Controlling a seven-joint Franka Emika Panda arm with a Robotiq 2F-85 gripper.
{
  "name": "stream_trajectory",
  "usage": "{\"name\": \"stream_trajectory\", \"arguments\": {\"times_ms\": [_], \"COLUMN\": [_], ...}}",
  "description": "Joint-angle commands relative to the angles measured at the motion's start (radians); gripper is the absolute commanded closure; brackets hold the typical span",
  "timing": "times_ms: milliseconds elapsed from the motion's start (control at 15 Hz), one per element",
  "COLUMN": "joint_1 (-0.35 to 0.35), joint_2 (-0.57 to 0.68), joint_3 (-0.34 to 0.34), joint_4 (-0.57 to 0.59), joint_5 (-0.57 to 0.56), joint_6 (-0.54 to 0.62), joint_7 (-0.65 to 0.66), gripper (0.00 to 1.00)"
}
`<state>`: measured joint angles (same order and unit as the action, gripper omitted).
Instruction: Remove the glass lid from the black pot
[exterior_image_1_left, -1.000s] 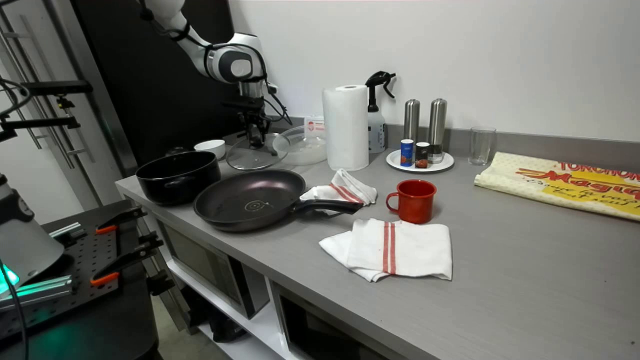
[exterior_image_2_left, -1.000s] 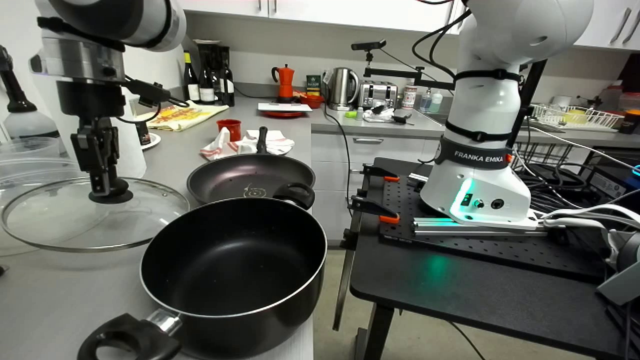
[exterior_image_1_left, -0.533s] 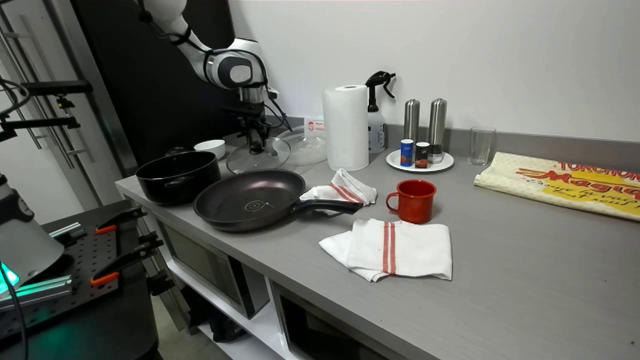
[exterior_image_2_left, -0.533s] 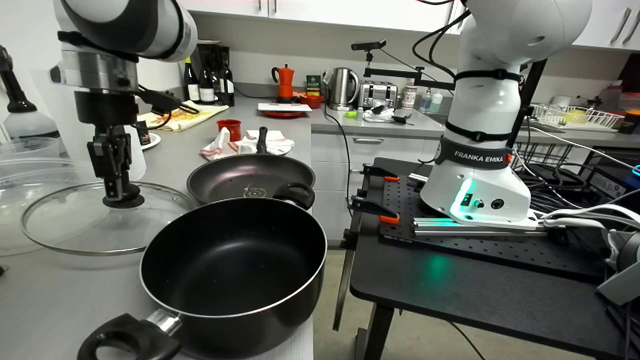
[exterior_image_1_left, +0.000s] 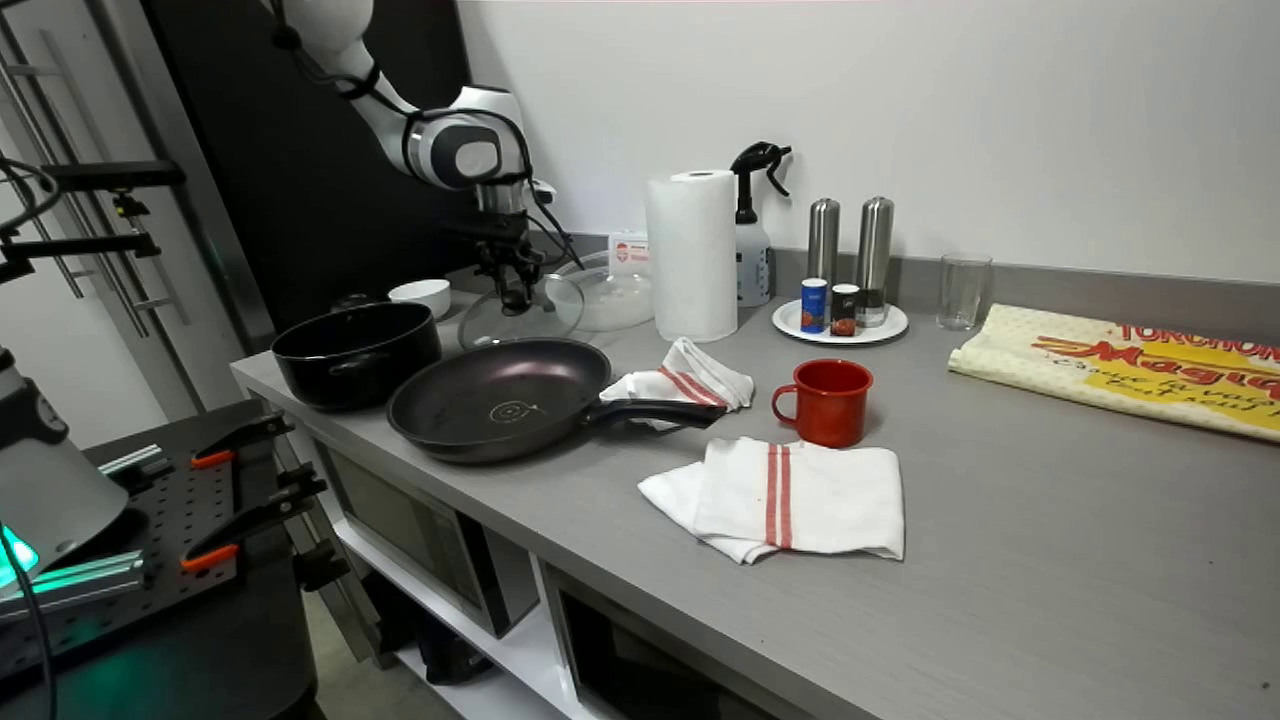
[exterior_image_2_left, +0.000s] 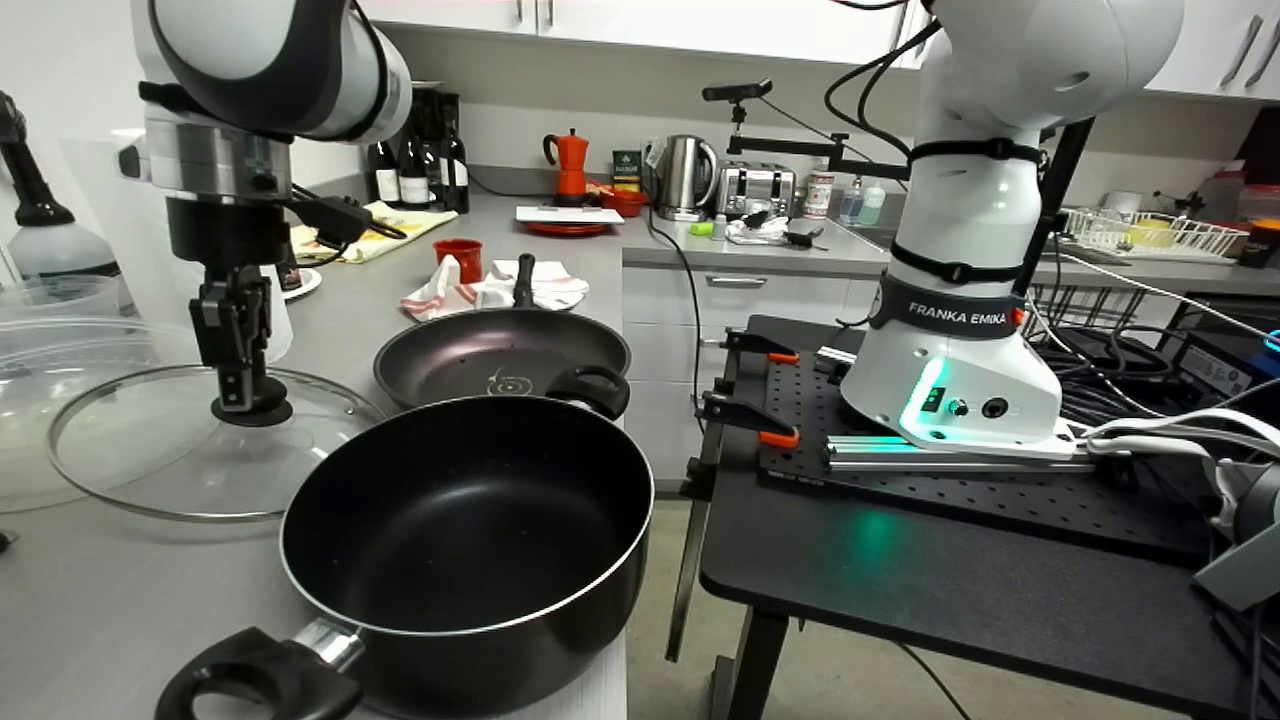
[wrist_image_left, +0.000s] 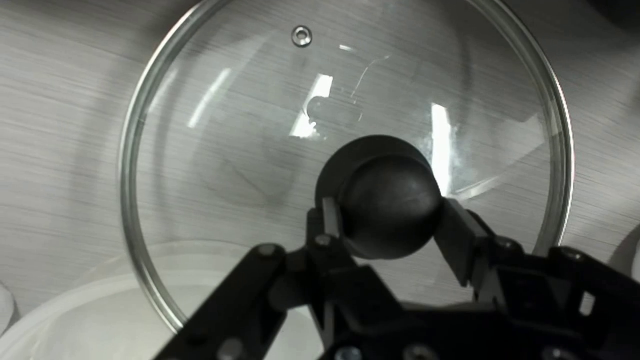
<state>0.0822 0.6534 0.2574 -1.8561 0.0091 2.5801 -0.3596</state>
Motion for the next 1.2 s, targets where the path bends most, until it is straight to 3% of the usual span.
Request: {"name": "stream_trajectory", "arguments": {"times_ms": [0, 1133], "joint_1": [0.007, 0.054], "joint_2": [-0.022, 0.006], "joint_3": [-0.012, -0.079], "joint_4": [-0.023, 0.014], "joint_5": [-0.015, -0.081], "joint_6": [0.036, 0.015], "joint_7": [0.014, 0.078], "gripper": [0.75, 0.75]}}
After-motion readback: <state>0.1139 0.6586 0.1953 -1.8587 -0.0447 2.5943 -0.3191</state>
